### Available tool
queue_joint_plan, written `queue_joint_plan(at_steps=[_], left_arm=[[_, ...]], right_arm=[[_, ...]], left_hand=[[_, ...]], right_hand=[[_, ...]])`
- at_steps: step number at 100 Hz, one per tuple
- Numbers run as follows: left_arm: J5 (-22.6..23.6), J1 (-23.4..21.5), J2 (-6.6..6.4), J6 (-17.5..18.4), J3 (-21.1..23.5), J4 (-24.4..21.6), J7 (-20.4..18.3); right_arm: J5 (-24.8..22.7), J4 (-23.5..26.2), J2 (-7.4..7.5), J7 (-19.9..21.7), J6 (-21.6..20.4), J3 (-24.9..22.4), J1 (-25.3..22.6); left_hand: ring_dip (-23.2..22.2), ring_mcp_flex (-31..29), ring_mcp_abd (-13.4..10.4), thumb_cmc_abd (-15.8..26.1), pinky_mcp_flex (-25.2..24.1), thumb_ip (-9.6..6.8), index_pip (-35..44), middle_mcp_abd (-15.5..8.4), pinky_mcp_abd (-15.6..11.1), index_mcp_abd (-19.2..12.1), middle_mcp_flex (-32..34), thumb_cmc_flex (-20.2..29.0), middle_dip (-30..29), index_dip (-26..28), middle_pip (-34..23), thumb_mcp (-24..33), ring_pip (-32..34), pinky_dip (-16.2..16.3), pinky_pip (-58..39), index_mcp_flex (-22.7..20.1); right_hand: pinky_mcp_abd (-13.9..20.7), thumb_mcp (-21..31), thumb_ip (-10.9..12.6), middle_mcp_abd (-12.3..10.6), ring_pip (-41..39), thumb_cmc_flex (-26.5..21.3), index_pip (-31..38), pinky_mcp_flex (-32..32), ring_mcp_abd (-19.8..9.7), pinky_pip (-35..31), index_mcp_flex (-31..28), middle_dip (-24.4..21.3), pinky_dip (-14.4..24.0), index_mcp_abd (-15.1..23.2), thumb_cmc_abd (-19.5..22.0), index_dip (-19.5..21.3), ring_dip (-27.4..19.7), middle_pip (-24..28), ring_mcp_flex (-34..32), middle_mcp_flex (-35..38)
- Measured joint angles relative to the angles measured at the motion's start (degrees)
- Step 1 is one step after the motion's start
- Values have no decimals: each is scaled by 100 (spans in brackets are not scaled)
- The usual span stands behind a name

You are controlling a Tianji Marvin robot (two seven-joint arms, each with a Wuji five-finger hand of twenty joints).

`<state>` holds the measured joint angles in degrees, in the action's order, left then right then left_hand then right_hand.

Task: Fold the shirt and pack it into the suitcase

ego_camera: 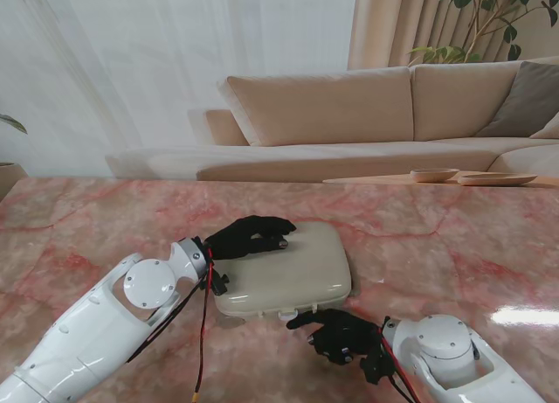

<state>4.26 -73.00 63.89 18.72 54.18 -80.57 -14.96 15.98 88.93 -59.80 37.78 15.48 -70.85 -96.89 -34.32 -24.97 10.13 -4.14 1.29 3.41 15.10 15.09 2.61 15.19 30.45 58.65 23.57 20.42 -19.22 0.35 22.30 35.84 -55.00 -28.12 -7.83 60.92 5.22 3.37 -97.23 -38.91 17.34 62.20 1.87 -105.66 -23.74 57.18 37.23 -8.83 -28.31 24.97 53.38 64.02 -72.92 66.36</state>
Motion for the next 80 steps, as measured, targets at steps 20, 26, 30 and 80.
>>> queue_joint_plan(at_steps=[20,26,30,80], left_arm=[[-6,-7,-4,-12,7,-19,-36],[-6,-9,-4,-15,7,-22,-37],[-6,-9,-4,-15,7,-22,-37],[-13,-15,-6,-40,12,-36,-54]], right_arm=[[268,-18,-70,-22,80,-195,-149],[532,-44,-89,-42,180,-208,-167],[573,-65,-101,-44,184,-208,-171],[753,29,-194,-264,279,-256,-279]], left_hand=[[0,0,-10,0,-1,0,0,-4,-12,0,0,0,0,0,0,0,0,0,2,0],[0,0,-11,0,-1,0,0,-5,-12,0,0,0,0,0,0,0,0,0,2,0],[0,0,-12,0,-1,0,0,-6,-13,0,0,0,0,0,0,0,0,0,2,0],[0,0,-23,0,-1,0,0,-12,-26,0,0,0,0,0,0,0,0,-1,11,0]], right_hand=[[-15,140,0,9,0,0,376,-1,10,-2,118,-3,0,56,-75,-126,0,1,0,0],[-20,142,0,10,0,0,436,-1,11,-3,115,-3,-1,39,-110,-149,0,1,0,0],[-21,143,0,10,0,0,462,-1,11,-3,115,-3,-1,51,-110,-152,0,1,0,0],[-21,205,1,10,0,0,593,2,12,-4,36,-3,-1,-173,-111,-343,0,1,0,1]])
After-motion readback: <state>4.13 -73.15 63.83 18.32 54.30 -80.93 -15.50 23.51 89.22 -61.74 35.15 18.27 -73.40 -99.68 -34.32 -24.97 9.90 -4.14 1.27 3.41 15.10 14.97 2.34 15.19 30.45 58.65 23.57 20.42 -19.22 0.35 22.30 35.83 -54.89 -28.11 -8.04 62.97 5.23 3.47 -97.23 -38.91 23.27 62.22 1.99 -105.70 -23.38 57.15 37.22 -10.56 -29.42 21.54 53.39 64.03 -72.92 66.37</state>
